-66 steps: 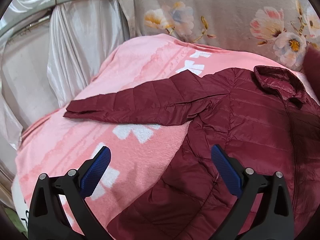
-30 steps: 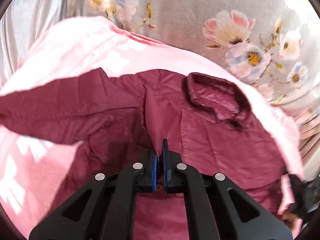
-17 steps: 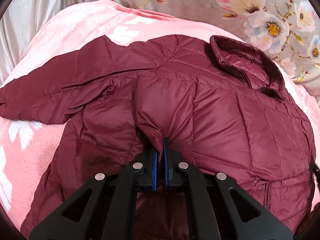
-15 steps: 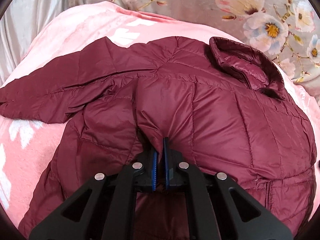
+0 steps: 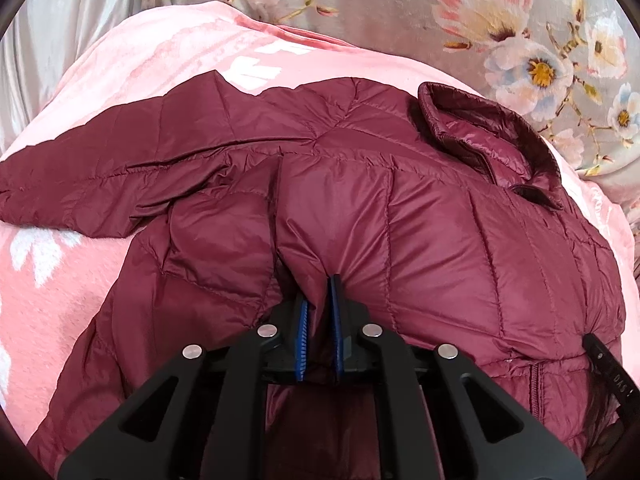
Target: Fold large clothes
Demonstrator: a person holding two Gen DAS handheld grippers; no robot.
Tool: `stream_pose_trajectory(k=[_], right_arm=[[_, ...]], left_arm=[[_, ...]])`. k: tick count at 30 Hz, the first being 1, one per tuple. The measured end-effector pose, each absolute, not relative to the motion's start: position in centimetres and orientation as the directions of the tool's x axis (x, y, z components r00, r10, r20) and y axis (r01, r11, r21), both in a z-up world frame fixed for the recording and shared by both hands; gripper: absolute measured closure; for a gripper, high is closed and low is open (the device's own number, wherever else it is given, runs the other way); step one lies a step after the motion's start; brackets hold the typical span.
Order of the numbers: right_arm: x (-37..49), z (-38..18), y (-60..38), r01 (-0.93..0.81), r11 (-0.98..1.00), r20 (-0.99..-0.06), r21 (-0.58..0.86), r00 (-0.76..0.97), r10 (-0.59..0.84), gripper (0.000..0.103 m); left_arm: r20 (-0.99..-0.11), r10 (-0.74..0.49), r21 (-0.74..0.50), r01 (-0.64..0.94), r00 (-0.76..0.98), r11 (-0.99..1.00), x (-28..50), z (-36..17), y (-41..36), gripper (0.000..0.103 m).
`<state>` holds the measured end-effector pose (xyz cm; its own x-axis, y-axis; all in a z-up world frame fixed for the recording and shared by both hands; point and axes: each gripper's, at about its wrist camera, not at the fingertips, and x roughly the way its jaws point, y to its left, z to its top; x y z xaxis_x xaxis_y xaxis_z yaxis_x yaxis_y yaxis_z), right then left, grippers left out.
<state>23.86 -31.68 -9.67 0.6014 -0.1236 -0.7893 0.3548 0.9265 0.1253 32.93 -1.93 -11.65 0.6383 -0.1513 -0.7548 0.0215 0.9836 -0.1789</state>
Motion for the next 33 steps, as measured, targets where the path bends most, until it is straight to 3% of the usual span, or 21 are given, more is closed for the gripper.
stream_pose_trajectory(k=[2, 4, 9, 16, 20, 24, 28, 30, 33], right_arm=[[23.5, -9.4, -31.4, 0.371, 0.923, -0.787, 0.103, 0.598, -0.153, 0.100], [21.9, -8.4, -30.9, 0.394, 0.916, -0.775, 0.081, 0.603, -0.191, 0.097], [16.6, -6.0, -27.6, 0.294, 0.950, -0.709, 0.108, 0.693, -0.134, 0.095], [13.7, -8.2, -21.9, 0.195, 0.974, -0.721, 0.118, 0.691, -0.051, 0.095], [13.5, -9.4, -21.1, 0.197, 0.976, -0.746, 0.090, 0.663, -0.065, 0.091], [13.7, -9.8, -21.9, 0.223, 0.968, -0.759, 0.117, 0.649, -0.058, 0.088], [13.8, -9.9, -21.3, 0.235, 0.970, -0.764, 0.070, 0.638, -0.099, 0.086], [13.9, -9.9, -20.9, 0.236, 0.971, -0.764, 0.040, 0.633, -0.122, 0.083], [13.7, -9.9, -20.8, 0.242, 0.970, -0.762, 0.030, 0.633, -0.135, 0.079]], left_arm=[[-0.748, -0.186, -0.231, 0.013, 0.637, 0.973, 32.8, -11.4, -1.0, 0.090], [-0.747, -0.210, -0.272, -0.002, 0.631, 0.962, 32.0, -10.8, 0.4, 0.080], [-0.676, -0.207, -0.352, -0.063, 0.707, 0.934, 28.8, -6.9, 8.1, 0.036], [-0.708, 0.037, -0.328, -0.374, 0.705, 0.868, 30.0, -5.4, 23.6, 0.032], [-0.763, 0.063, -0.376, -0.522, 0.643, 0.765, 31.4, -8.6, 31.4, 0.032], [-0.777, 0.088, -0.384, -0.580, 0.624, 0.719, 32.4, -10.6, 34.9, 0.037], [-0.778, 0.076, -0.394, -0.579, 0.623, 0.714, 33.7, -11.8, 36.2, 0.062], [-0.772, 0.058, -0.398, -0.553, 0.633, 0.732, 34.3, -11.7, 35.9, 0.092], [-0.756, 0.060, -0.390, -0.522, 0.652, 0.758, 34.7, -10.6, 34.7, 0.100]])
